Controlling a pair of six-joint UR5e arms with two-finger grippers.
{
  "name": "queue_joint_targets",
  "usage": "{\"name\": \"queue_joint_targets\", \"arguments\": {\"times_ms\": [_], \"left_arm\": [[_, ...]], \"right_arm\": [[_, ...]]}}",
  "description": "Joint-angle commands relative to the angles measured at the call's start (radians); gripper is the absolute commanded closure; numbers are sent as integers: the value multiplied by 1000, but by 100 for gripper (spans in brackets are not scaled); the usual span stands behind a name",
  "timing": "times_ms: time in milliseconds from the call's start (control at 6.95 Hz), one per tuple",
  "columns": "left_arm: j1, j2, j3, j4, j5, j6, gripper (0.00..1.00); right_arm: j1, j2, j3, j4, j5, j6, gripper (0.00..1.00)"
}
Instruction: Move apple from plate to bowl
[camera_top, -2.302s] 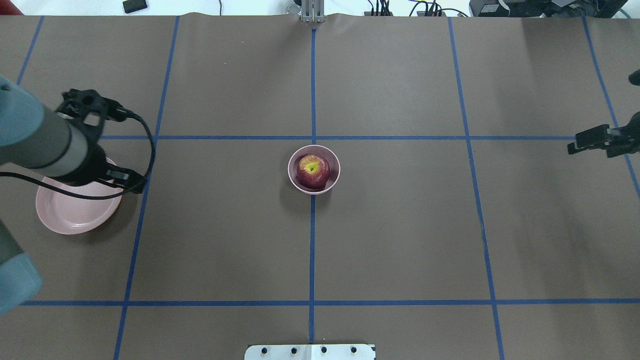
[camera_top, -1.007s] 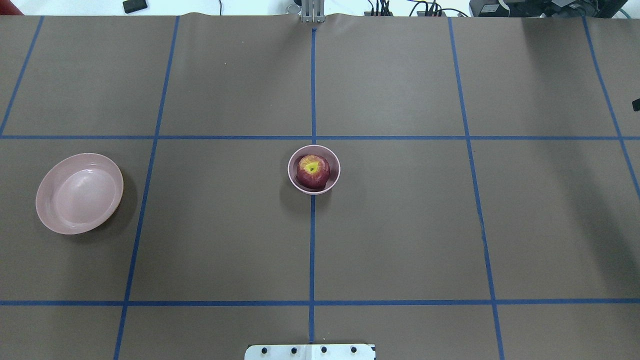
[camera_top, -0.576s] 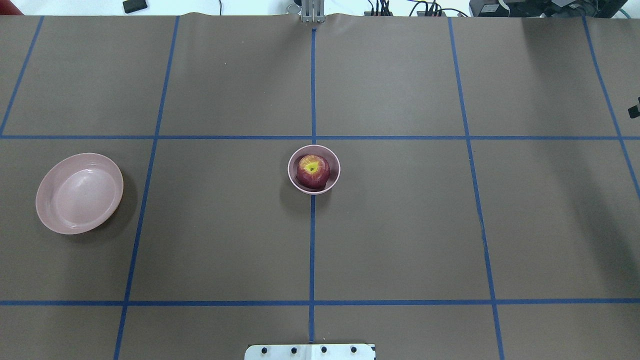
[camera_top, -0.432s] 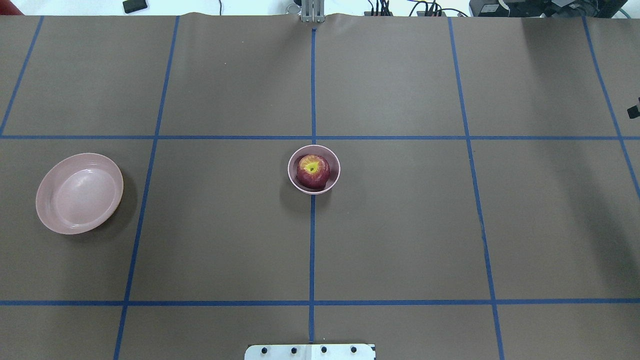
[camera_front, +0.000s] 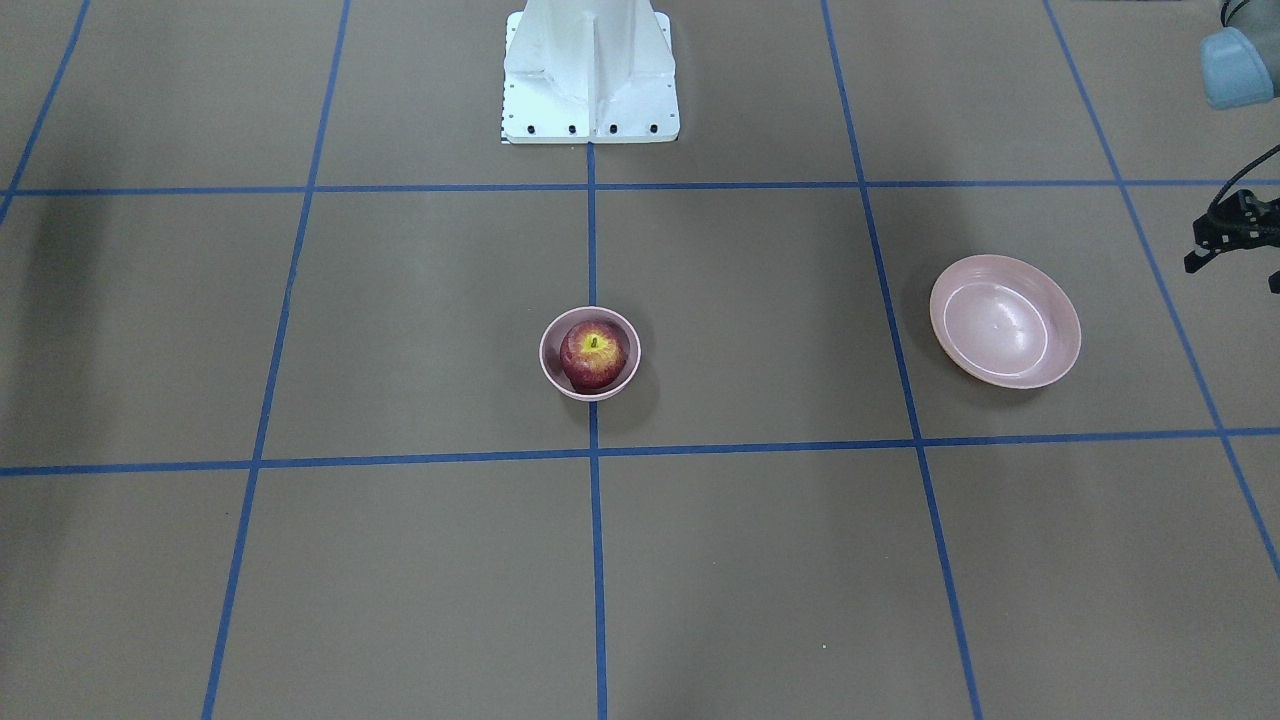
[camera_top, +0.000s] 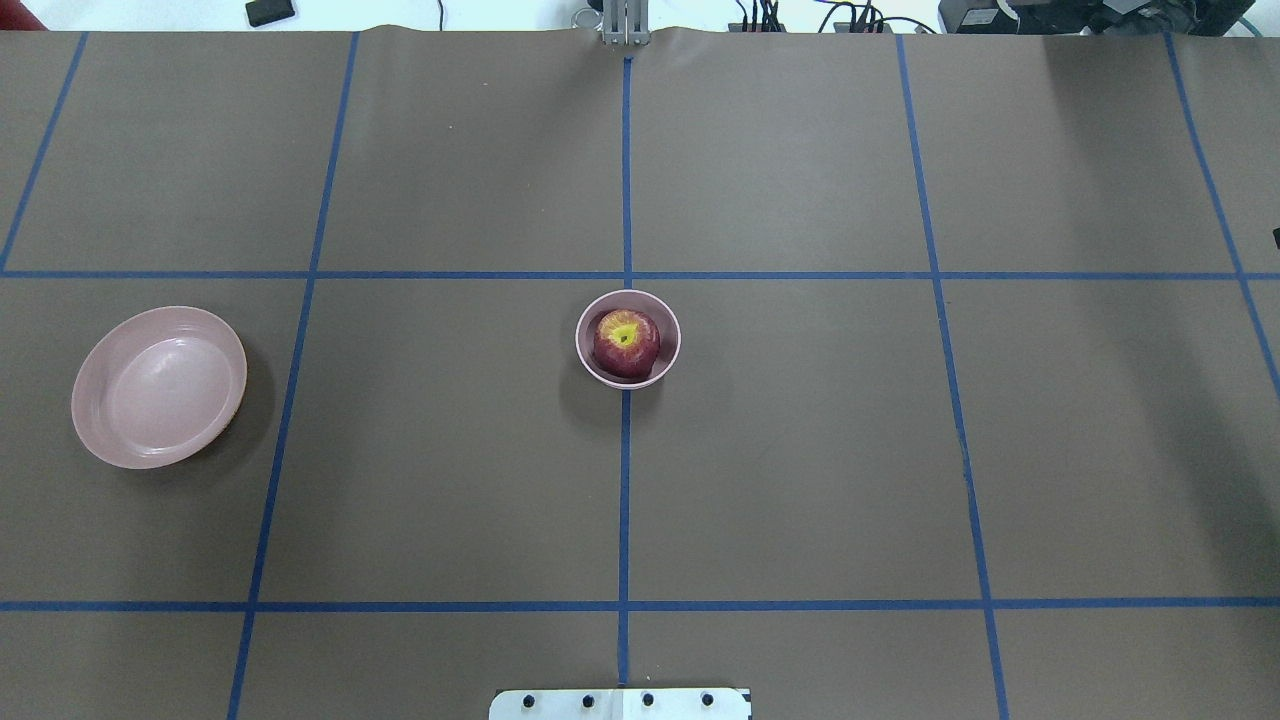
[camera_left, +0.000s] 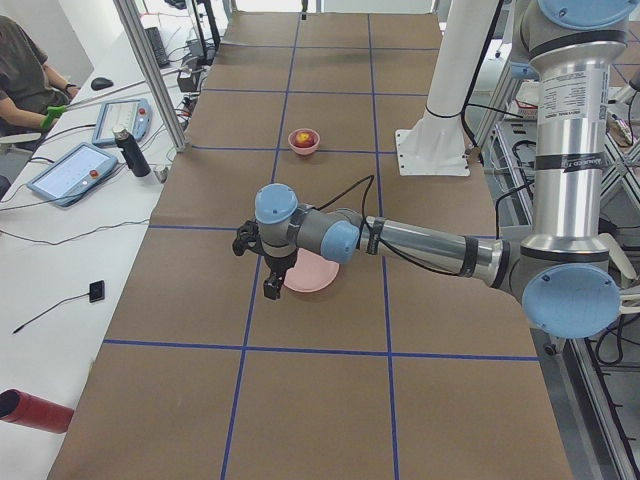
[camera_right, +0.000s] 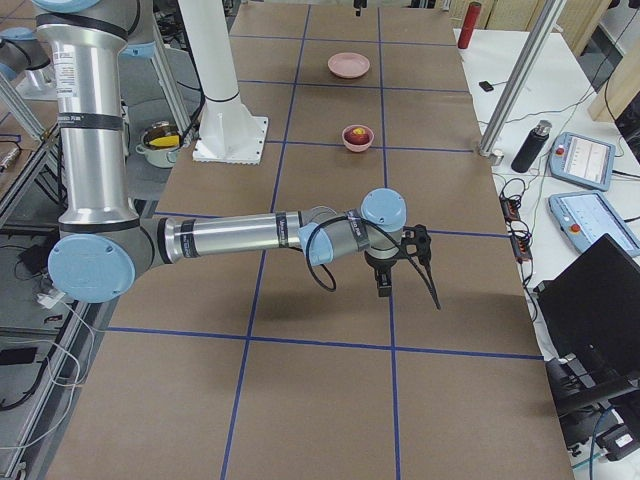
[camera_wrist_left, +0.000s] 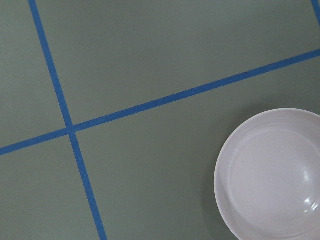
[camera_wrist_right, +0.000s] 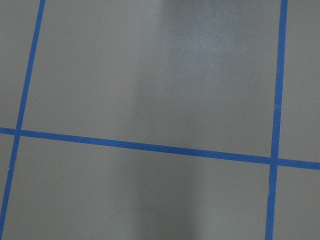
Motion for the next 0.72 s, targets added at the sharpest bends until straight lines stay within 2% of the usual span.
{"name": "queue_joint_targets", "arguments": {"times_ms": [0, 576], "left_arm": [[-15, 15, 12, -17, -5, 1, 2], [-33, 38, 14, -56, -9, -106, 2]], "right_arm": [[1, 13, -5, 13, -6, 16, 0], [4, 10, 8, 14, -58, 26, 0]]}}
